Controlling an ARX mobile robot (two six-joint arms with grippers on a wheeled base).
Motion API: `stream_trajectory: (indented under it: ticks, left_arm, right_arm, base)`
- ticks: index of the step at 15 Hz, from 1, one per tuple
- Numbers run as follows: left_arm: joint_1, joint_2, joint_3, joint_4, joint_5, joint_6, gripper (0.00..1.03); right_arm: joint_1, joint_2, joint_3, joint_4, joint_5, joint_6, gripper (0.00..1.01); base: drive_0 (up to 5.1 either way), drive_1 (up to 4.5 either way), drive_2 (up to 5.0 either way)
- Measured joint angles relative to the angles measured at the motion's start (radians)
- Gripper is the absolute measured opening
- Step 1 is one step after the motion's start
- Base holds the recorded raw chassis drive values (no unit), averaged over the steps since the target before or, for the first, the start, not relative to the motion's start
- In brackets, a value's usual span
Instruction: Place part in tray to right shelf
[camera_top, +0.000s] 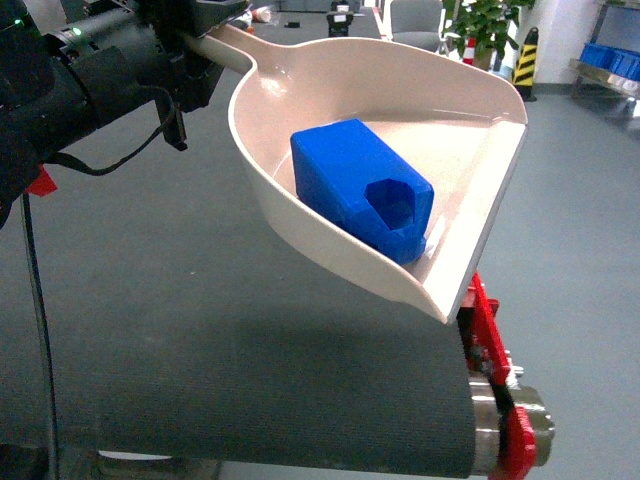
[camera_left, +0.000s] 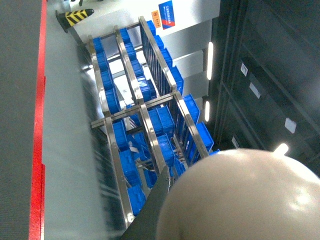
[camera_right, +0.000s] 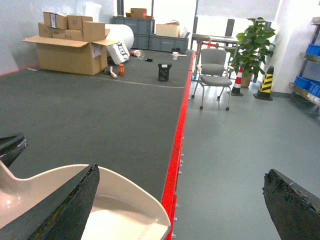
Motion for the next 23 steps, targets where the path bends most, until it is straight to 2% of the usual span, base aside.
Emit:
stream_trajectory:
  ticks: [23]
  left_arm:
    - [0.000, 0.000, 0.001, 0.000, -0.001, 0.000, 0.12]
  right_arm:
    - [0.000, 0.000, 0.000, 0.000, 0.002, 0.000, 0.98]
  base:
    - [5.0, -2.41, -2.3]
